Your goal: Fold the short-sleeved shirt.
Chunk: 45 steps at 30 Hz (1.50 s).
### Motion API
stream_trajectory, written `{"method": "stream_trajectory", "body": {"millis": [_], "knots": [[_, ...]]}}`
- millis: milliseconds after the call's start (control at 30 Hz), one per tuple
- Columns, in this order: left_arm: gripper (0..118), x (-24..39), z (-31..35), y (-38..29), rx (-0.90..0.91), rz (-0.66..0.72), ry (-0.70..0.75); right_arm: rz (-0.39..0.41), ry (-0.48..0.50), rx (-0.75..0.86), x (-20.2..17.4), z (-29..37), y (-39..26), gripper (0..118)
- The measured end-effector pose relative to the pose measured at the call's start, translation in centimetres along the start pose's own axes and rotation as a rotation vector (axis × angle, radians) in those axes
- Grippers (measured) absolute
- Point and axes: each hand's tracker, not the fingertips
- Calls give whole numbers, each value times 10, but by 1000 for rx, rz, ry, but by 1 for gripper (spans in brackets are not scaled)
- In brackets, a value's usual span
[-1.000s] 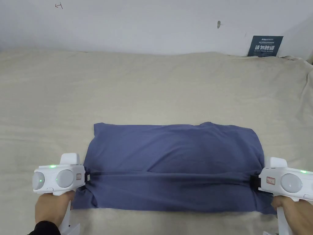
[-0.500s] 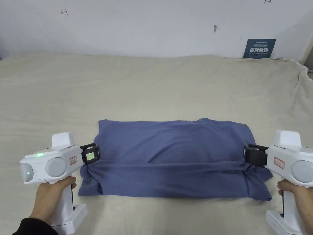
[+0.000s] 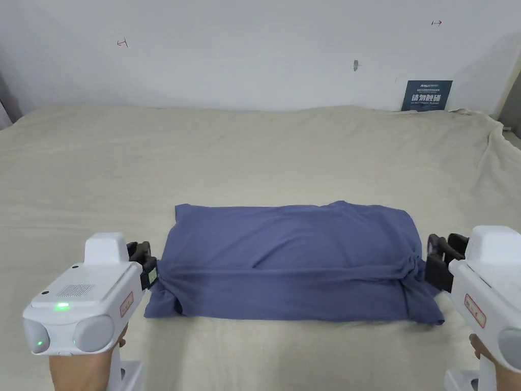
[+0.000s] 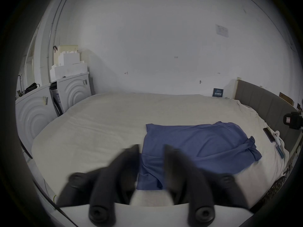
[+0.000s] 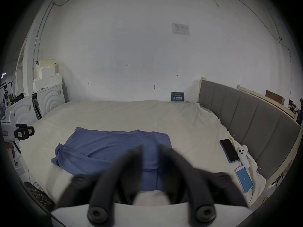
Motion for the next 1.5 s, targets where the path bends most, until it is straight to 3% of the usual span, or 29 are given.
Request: {"method": "stream_trajectory", "body": {"millis": [200, 400, 567, 633, 667, 733, 800, 867, 1067, 1133, 1200, 1267, 1400, 1467, 1500], "knots": [[0, -1, -1, -9, -26, 14, -27, 37, -4, 9, -7, -4, -2, 0], [0, -8, -26, -7, -113, 7, -38, 12, 8, 5, -1, -16, -2, 0], [1, -18, -72, -10, -305, 37, -47, 6, 9, -17, 4, -27, -7, 0], [6, -21, -92, -16, -391, 27, -28, 5, 9, -29, 6, -32, -9, 0], [11, -24, -102, -20, -418, 25, -26, 5, 7, -36, 7, -35, -11, 0], [32, -28, -121, -27, -502, 24, -14, 2, 5, -50, 7, -38, -13, 0], [73, -31, -137, -35, -557, 53, -1, 0, 3, -63, 10, -43, -16, 0], [84, -34, -150, -43, -610, 74, 34, 1, -1, -74, 12, -47, -20, 0], [82, -32, -171, -62, -656, 50, 49, -18, -19, -110, 16, -56, -28, 0], [52, -30, -176, -67, -698, 58, 38, -23, -24, -121, 17, -58, -30, 0], [43, -24, -175, -73, -702, 36, 43, -30, -31, -134, 21, -61, -33, 0], [19, -21, -172, -71, -683, 11, 40, -45, -34, -159, 28, -68, -38, 0], [6, -24, -168, -67, -659, 10, -6, -86, -41, -274, 49, -95, -58, 1], [5, -27, -160, -63, -615, 26, -19, -101, -36, -341, 57, -112, -69, 9], [5, -28, -156, -60, -598, 43, -21, -99, -38, -386, 60, -121, -75, 29]]}}
